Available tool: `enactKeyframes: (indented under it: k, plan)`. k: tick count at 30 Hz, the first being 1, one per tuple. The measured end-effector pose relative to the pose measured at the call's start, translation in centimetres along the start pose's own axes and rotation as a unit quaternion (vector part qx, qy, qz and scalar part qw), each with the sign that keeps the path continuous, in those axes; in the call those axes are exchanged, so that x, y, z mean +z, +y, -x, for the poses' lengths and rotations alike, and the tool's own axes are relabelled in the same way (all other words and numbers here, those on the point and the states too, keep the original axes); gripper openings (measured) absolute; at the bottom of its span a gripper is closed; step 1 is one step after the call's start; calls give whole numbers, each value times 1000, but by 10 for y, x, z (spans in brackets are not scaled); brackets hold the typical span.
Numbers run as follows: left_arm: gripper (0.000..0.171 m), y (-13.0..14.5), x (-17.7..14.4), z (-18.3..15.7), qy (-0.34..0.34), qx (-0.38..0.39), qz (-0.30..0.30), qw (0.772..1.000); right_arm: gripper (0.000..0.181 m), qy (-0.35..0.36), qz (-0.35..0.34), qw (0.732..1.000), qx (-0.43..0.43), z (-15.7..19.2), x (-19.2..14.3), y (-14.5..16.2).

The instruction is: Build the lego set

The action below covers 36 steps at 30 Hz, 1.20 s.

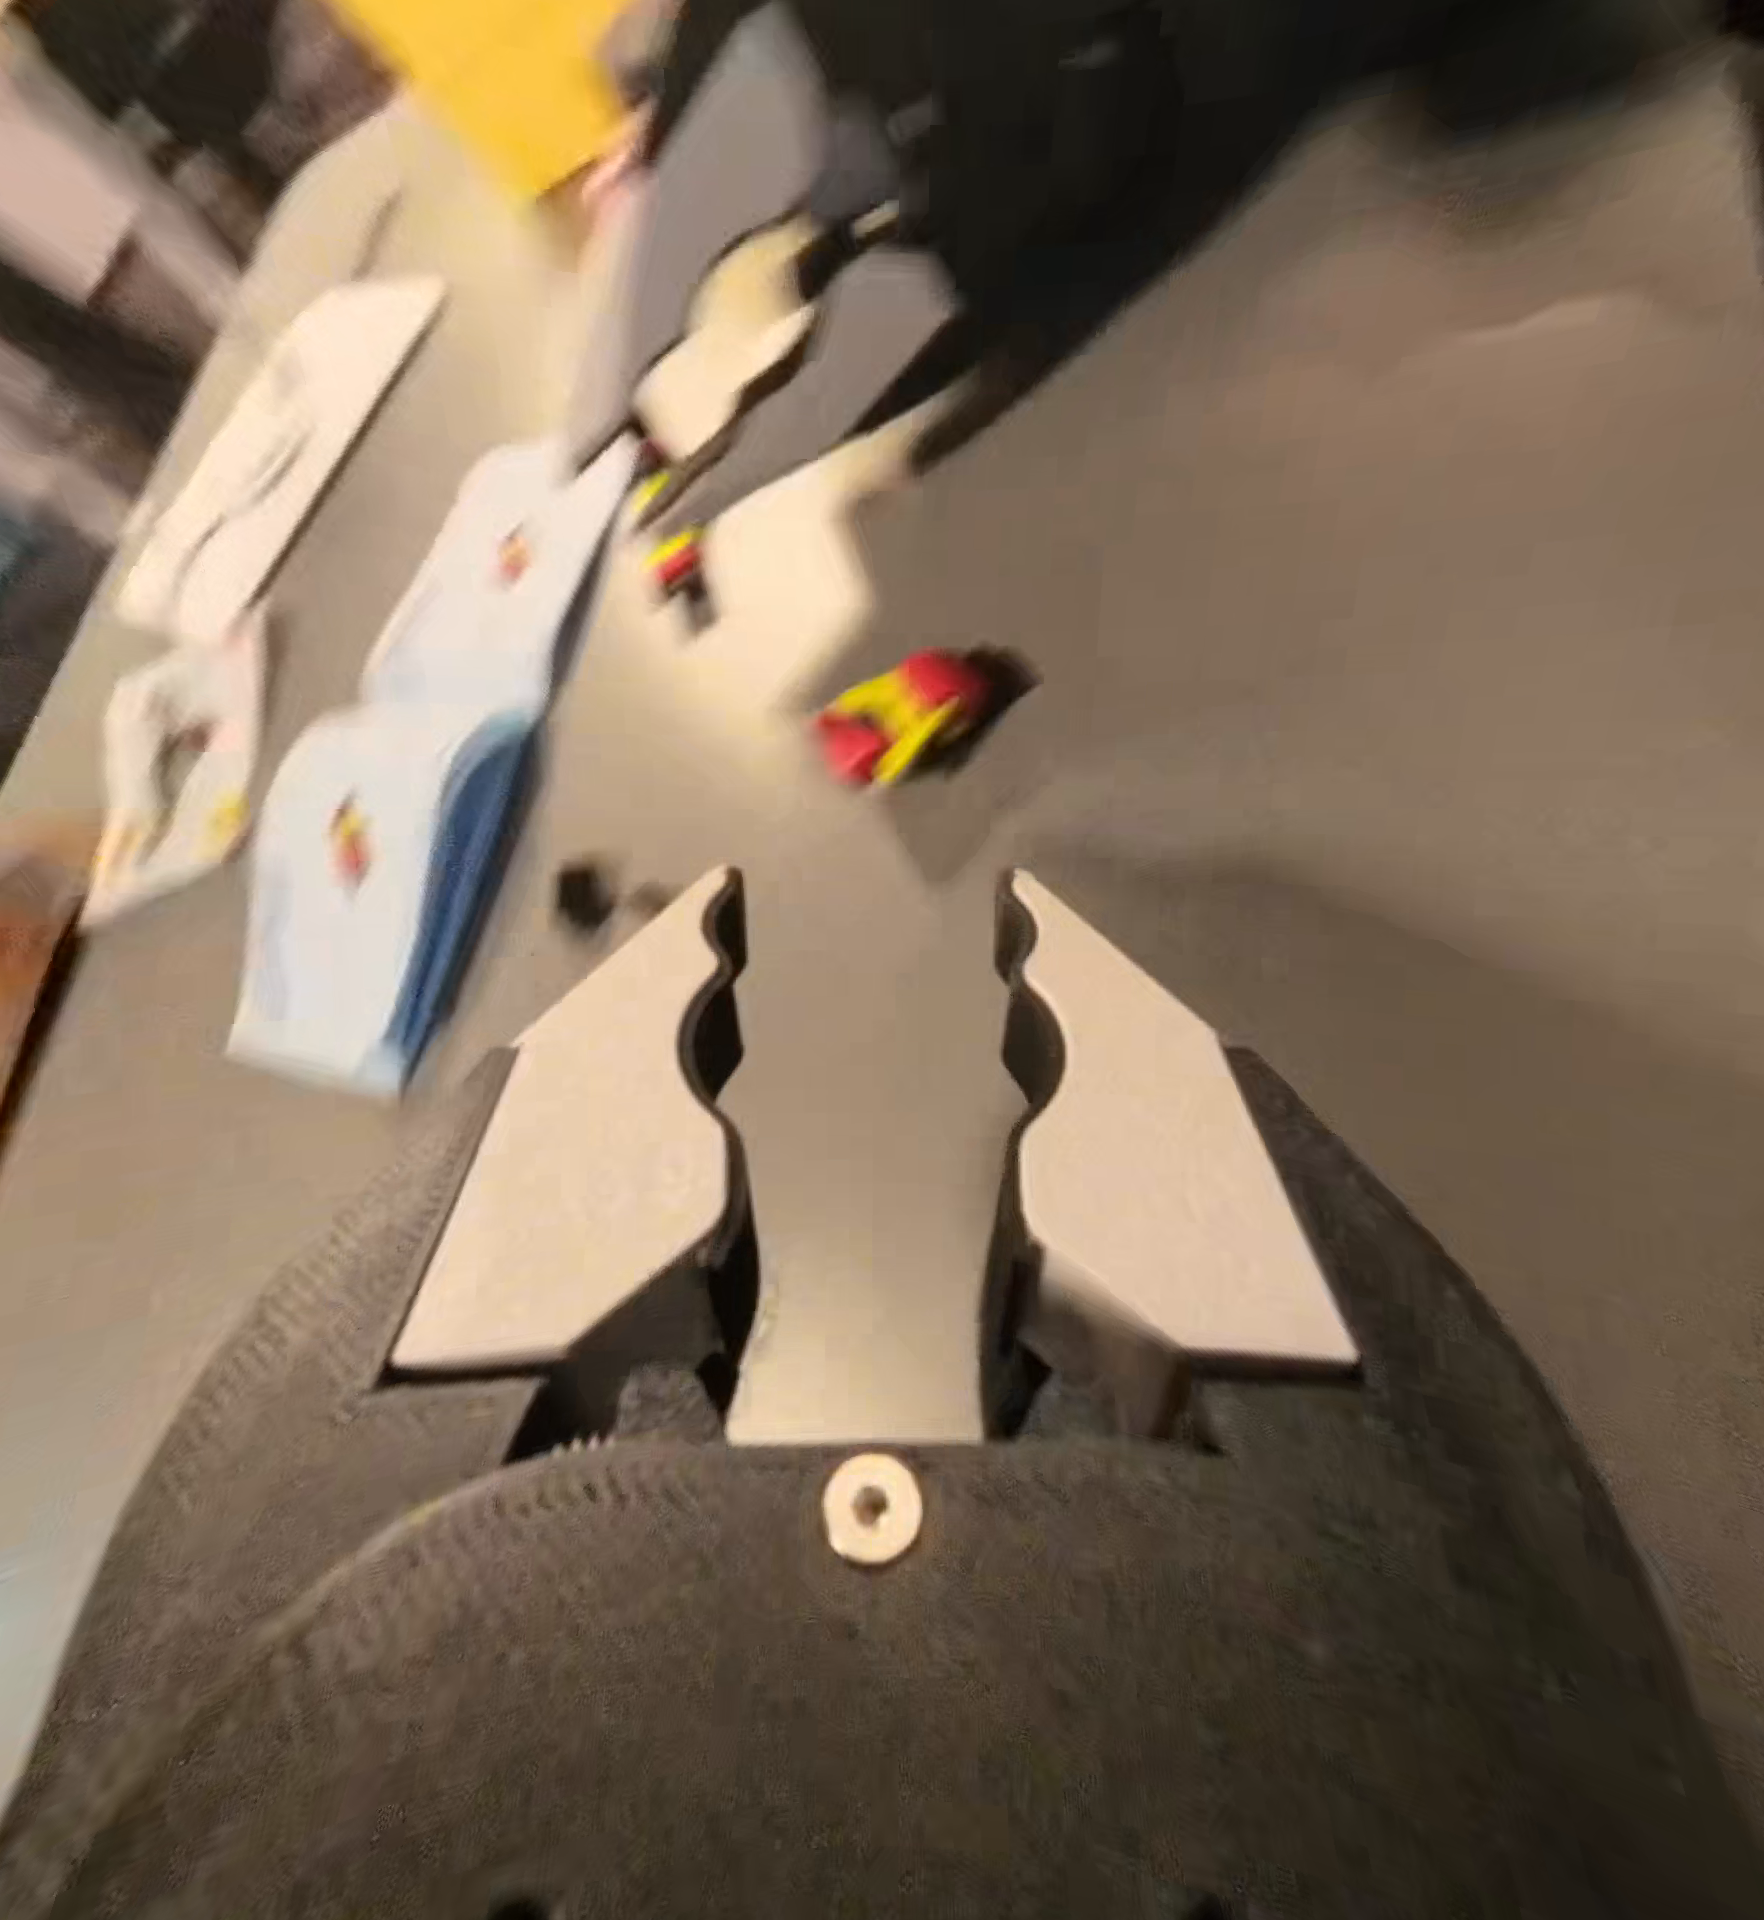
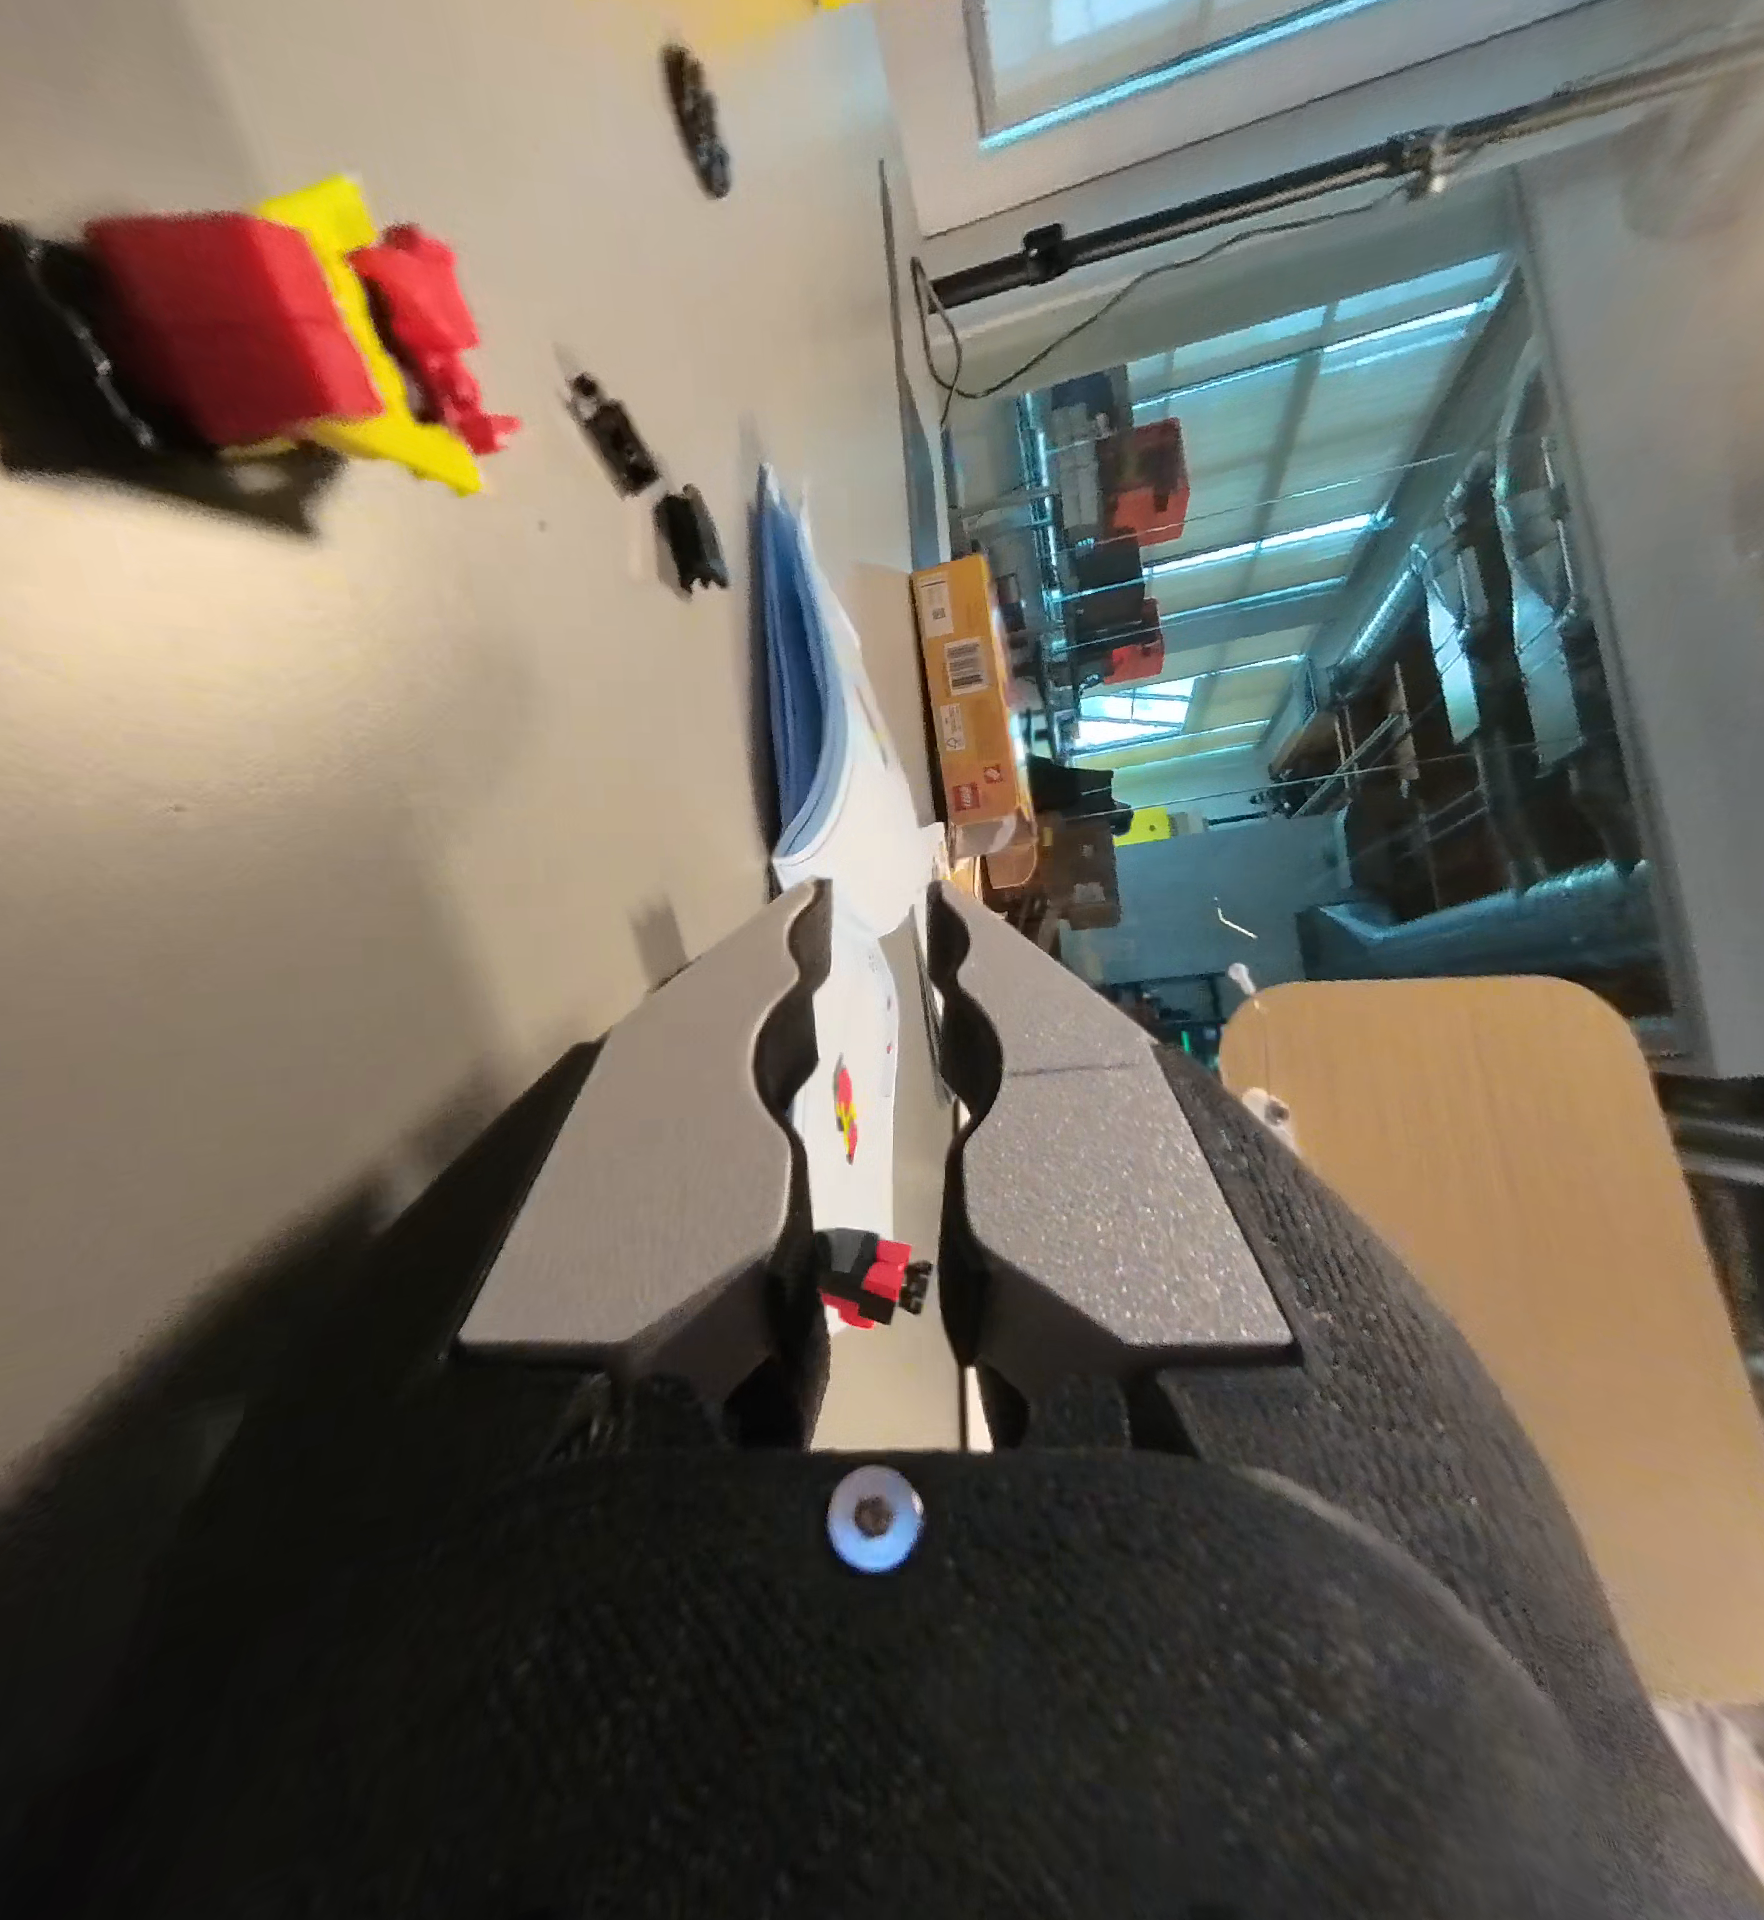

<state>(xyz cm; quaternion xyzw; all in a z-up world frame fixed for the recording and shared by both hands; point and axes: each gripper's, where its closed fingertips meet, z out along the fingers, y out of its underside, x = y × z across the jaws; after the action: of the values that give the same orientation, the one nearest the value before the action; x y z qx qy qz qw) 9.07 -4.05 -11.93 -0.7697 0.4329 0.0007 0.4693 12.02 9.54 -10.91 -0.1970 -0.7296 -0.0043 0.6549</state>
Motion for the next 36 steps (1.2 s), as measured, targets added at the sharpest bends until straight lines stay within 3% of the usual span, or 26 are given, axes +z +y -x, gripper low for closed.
enactKeyframes:
  k: [2, 5, 10, 14, 20, 23, 27, 32, 36]
  plan:
    - [46, 32, -27, 29, -78, -94, 35, 992, 15, 9, -12, 1000, 26, -7, -2, -2]
    - [35, 78, -67, 49, -163, -201, 84, 962, 15, 17, -23, 998, 54, -13, -4, -1]
    - [36, 119, -98, 43, -178, -321, 126, 921, 15, 23, -35, 995, 96, -19, -7, 2]
    - [34, 134, -94, 39, -157, -360, 136, 910, 14, 23, -39, 992, 114, -21, -8, 3]
    - [23, 143, -87, 43, -135, -338, 147, 920, 14, 22, -39, 992, 121, -21, -9, 3]
    - [7, 138, -81, 37, -92, -333, 136, 929, 14, 19, -41, 991, 127, -21, -9, 3]
    - [7, 124, -70, 36, -74, -286, 136, 946, 14, 20, -46, 989, 137, -23, -9, 1]
    - [7, 39, -20, 26, 40, -188, 23, 981, 14, 26, -42, 987, 155, -27, -9, 8]
    - [7, -19, 26, 10, 168, -107, -15, 980, 13, 41, -25, 984, 169, -31, -10, 21]
